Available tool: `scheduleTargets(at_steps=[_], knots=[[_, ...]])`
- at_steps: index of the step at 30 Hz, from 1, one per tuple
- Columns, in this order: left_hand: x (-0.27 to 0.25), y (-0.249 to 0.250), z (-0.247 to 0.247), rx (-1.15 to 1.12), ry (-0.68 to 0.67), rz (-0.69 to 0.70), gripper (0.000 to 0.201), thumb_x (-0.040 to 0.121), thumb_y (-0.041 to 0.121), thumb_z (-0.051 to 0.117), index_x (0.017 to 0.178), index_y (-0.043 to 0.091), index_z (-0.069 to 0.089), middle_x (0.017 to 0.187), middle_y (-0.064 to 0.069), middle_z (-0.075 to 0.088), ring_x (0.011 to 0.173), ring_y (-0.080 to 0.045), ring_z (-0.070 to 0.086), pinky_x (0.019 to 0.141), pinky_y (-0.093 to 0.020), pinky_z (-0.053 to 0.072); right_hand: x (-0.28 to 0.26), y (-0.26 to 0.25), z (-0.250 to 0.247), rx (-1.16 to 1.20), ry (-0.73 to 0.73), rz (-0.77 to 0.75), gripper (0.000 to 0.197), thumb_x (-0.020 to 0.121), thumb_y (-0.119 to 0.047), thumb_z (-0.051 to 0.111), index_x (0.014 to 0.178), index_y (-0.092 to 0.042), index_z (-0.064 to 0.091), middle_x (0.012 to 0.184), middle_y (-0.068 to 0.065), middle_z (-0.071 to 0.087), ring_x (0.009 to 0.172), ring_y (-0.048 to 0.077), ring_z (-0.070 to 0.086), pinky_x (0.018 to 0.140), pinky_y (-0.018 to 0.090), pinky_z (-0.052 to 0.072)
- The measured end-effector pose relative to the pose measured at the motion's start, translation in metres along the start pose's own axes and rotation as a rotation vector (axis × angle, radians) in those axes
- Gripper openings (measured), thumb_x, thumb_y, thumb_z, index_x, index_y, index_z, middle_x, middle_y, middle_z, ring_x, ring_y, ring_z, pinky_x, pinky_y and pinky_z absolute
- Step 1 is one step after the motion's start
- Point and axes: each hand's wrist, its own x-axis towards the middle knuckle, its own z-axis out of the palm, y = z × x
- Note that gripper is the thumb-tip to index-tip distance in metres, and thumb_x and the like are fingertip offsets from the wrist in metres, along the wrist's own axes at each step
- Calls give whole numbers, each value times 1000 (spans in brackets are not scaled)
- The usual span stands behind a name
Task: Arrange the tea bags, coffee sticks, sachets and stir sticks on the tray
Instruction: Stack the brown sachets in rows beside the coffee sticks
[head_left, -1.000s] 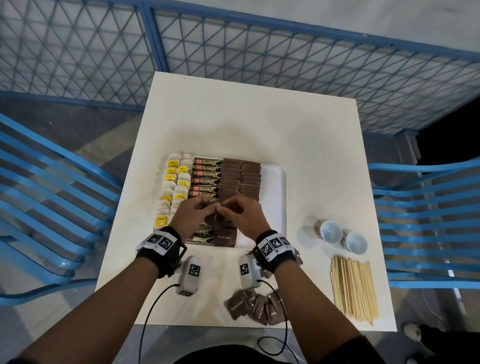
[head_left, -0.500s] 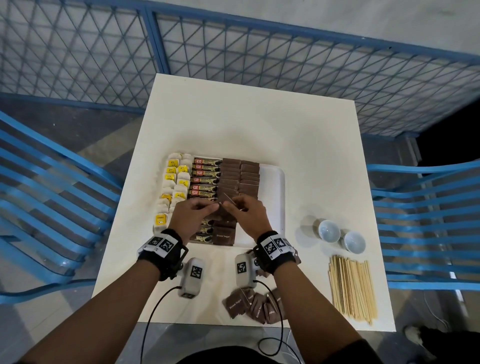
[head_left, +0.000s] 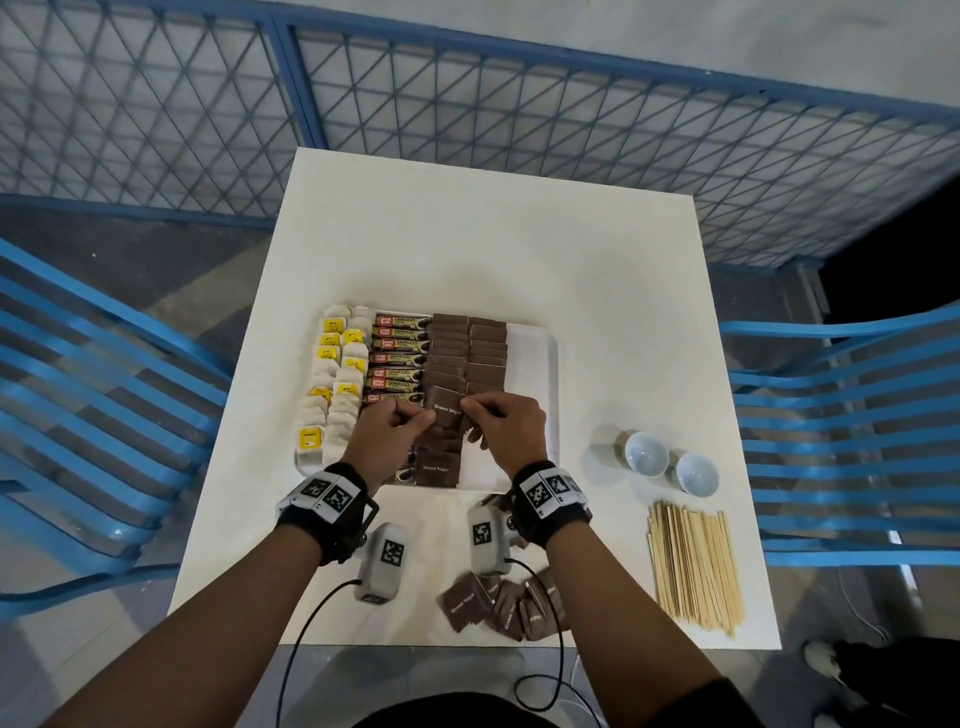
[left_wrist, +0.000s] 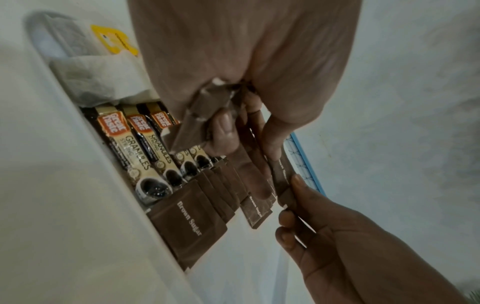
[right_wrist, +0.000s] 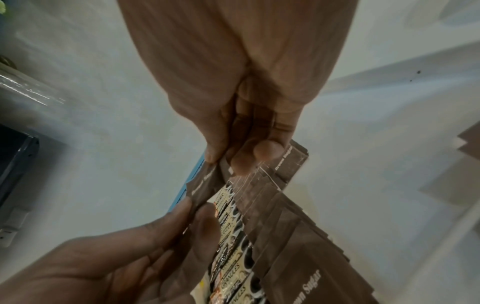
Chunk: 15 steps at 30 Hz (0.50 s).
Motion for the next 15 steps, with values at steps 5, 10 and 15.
scheduleTargets(at_steps=[5, 10, 15], knots=[[-2, 4, 6, -54, -44, -81, 12, 100, 15, 64, 98, 5, 60, 70, -9, 66, 51, -14, 59, 47, -25, 46, -2, 0, -2, -12, -95, 2, 9, 84, -19, 80, 86, -20, 72, 72, -1, 73, 57, 13, 66, 51, 22, 49], [6, 0, 0, -148, -75, -236, 17, 91, 0, 56, 78, 11, 53, 54, 2, 42, 48, -15, 35, 44, -24, 29, 5, 12, -18, -83, 51, 79, 7, 89, -18, 75, 88, -22, 69, 77, -2, 74, 56, 6, 66, 58, 15, 48], [6, 6, -11, -91, -109, -165, 30, 71, -17, 42, 73, 13, 39, 64, -1, 33, 46, -11, 31, 40, -22, 26, 11, 28, -26, -221, 116, 118, 6, 86, -21, 77, 89, -19, 72, 73, -7, 67, 66, 9, 63, 63, 5, 43]])
